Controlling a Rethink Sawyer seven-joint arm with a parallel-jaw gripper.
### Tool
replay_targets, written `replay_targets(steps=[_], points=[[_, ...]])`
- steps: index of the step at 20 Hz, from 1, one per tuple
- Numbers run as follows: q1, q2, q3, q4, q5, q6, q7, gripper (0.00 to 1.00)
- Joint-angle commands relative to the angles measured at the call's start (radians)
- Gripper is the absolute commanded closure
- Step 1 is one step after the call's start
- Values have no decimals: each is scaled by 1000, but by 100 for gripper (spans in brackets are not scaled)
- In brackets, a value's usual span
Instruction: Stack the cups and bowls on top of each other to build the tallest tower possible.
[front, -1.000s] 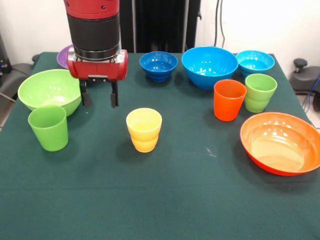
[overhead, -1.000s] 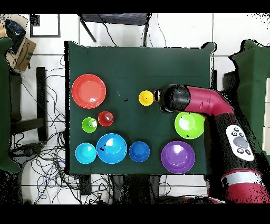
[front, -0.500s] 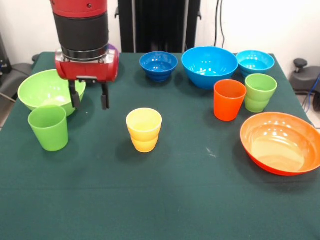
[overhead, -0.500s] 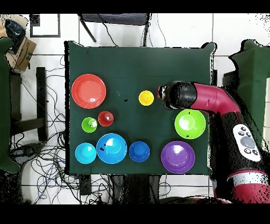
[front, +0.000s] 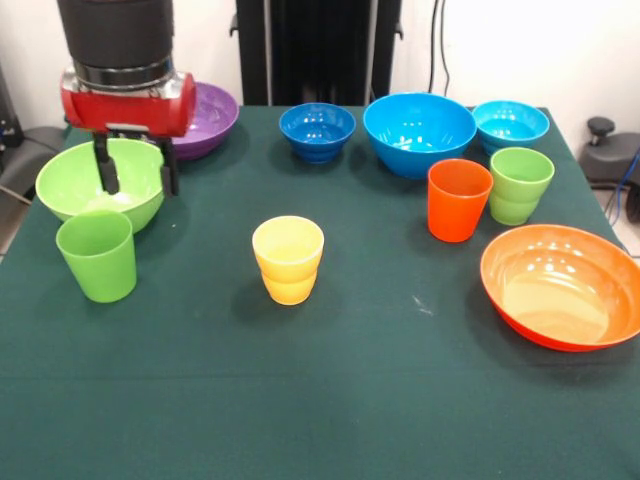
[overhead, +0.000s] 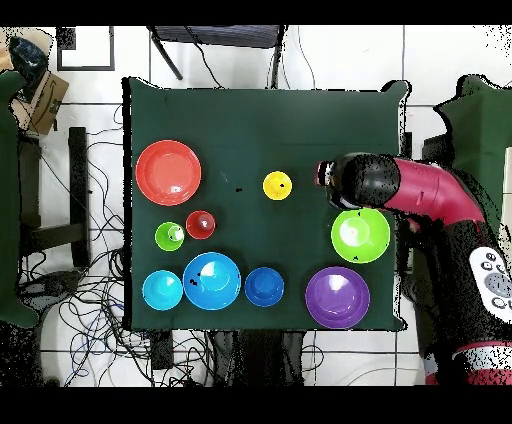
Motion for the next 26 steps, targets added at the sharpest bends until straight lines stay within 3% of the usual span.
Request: replay_targets(steps=[1,9,26], points=[[-7,-1,68,48,-111,82,-273,0],[-17,111,89,-60,-157,69,-315,0],[-66,237,173,-142,-233,56,-340,0]])
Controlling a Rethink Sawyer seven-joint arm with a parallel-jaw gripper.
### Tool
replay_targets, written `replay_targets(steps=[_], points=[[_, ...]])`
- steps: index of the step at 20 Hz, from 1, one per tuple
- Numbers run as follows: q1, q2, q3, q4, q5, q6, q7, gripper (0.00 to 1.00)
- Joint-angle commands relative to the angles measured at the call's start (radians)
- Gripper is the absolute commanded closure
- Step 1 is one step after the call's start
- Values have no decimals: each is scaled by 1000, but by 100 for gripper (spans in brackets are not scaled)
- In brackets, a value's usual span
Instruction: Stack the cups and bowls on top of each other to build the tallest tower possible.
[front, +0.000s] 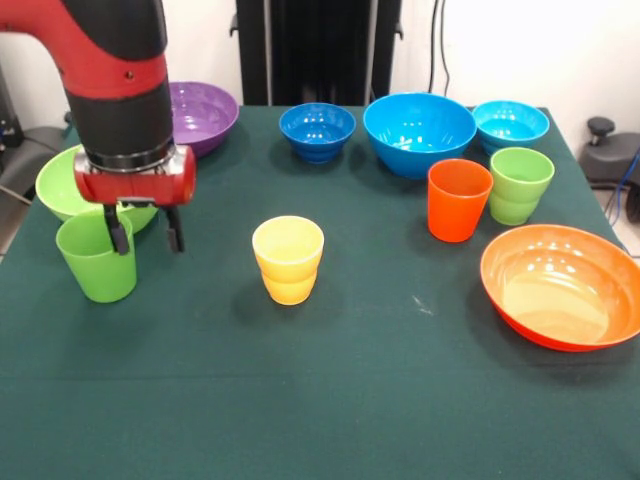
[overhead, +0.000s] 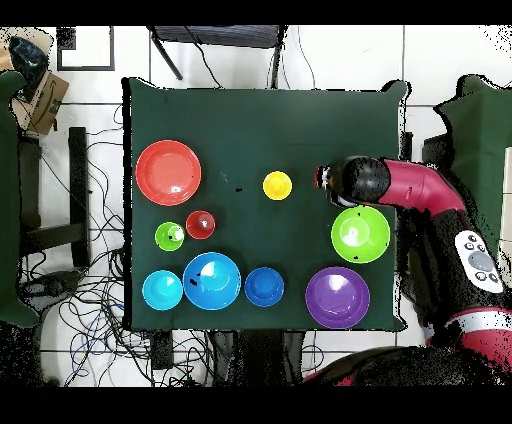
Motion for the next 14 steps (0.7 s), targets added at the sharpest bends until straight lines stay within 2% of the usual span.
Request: replay_targets(steps=[1,9,10,14], points=[[-6,67,82,-61,-87,57,-341,0],[-13,77,100,-72,-124,40,-324,0],[-13,74,100,-70,-131,29,-319,100],[-17,36,100,-38,-128,28,-287,100]])
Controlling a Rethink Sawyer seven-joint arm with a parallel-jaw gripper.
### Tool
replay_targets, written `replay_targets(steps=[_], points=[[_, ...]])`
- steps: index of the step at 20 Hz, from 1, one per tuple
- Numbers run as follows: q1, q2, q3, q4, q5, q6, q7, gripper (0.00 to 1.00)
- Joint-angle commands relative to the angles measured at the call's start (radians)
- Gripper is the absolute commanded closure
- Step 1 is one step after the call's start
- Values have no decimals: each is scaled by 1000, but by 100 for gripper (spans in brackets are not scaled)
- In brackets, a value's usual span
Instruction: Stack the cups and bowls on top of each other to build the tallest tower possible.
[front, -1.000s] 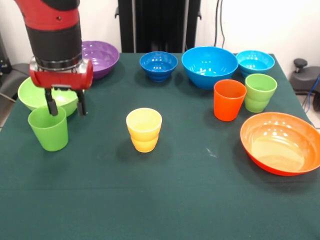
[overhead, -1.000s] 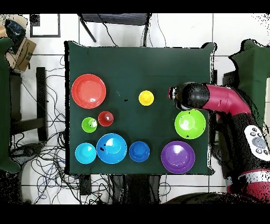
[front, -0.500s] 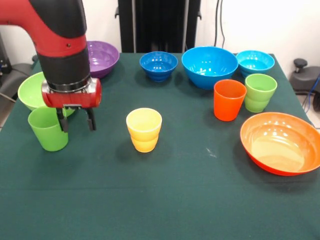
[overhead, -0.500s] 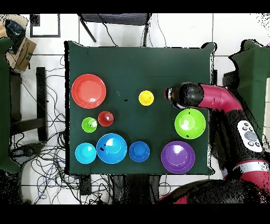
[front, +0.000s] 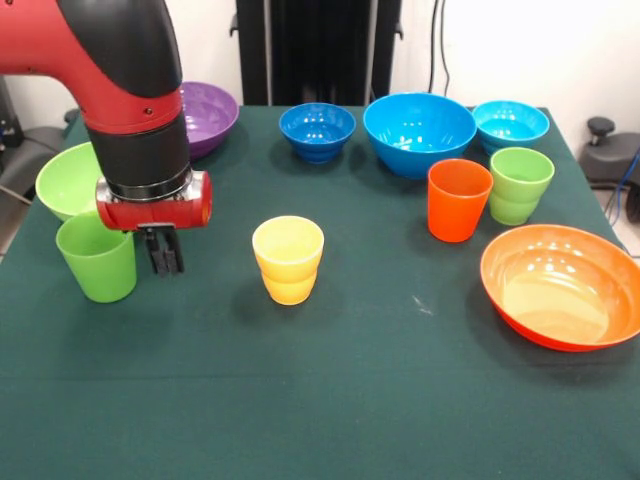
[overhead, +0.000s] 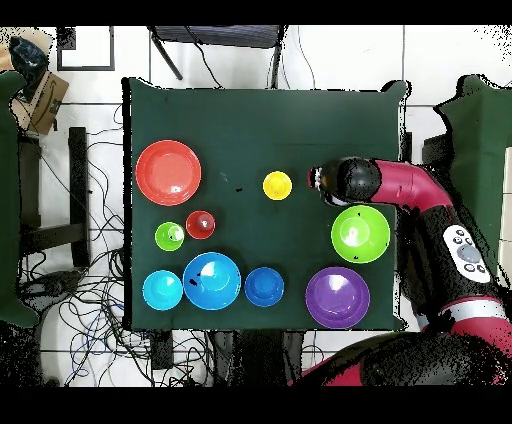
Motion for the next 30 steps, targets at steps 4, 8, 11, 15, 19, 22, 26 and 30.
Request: replay_targets(steps=[4,8,11,15,19,22,26,30], points=[[-7,-48,54,12,-84,27,-272,100],[-15,-64,61,34,-84,21,-259,0],[-20,-87,56,51,-82,39,-251,0],[-29,-127,49,77,-82,59,-248,0],[-42,-154,45,106,-86,59,-243,0],[-50,-171,38,126,-90,51,-231,0],[-58,-171,30,142,-100,42,-220,0],[-48,-130,18,128,-113,52,-206,0]])
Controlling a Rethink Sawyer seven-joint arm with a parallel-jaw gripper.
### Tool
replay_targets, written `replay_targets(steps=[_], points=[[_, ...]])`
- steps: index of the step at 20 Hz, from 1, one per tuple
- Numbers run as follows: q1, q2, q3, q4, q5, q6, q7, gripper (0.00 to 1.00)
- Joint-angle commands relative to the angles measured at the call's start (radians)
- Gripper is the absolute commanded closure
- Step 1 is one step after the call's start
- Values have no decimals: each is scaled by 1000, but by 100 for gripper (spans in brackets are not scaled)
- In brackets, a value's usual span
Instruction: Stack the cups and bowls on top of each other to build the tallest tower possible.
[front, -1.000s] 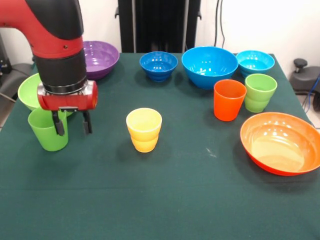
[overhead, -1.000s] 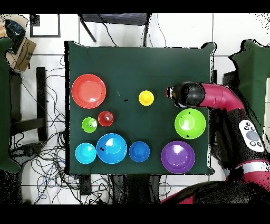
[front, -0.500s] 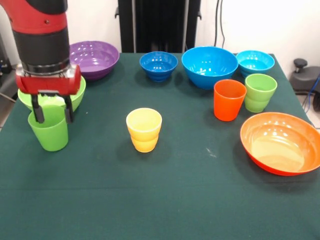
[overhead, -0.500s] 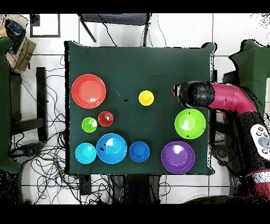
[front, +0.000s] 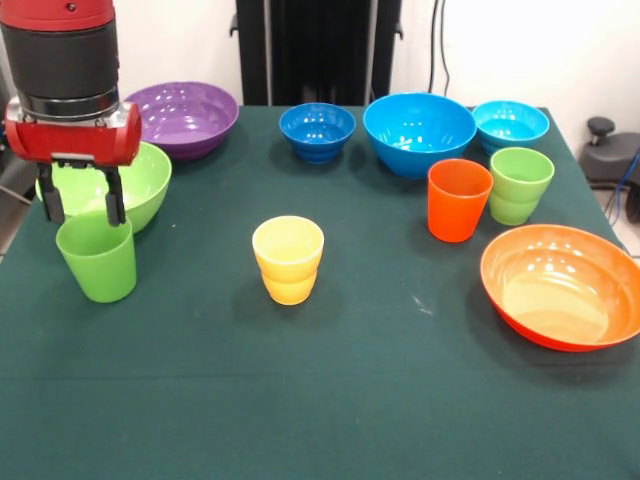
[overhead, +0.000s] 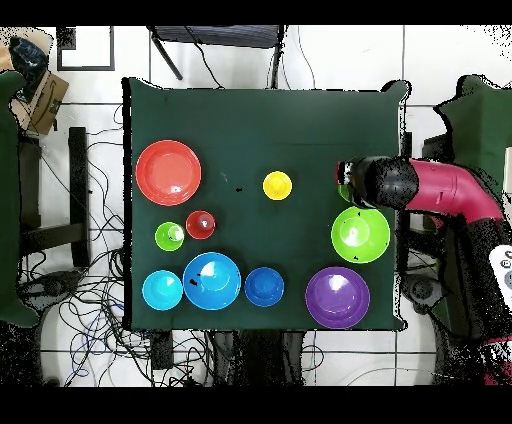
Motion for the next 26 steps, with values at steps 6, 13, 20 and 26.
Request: replay_targets(steps=[6,13,20,26], points=[[12,59,-13,79,-105,24,-196,0],[12,59,-22,110,-117,-21,-162,0],[6,60,-25,133,-128,-50,-149,0],[-2,89,-11,115,-142,-58,-159,0]])
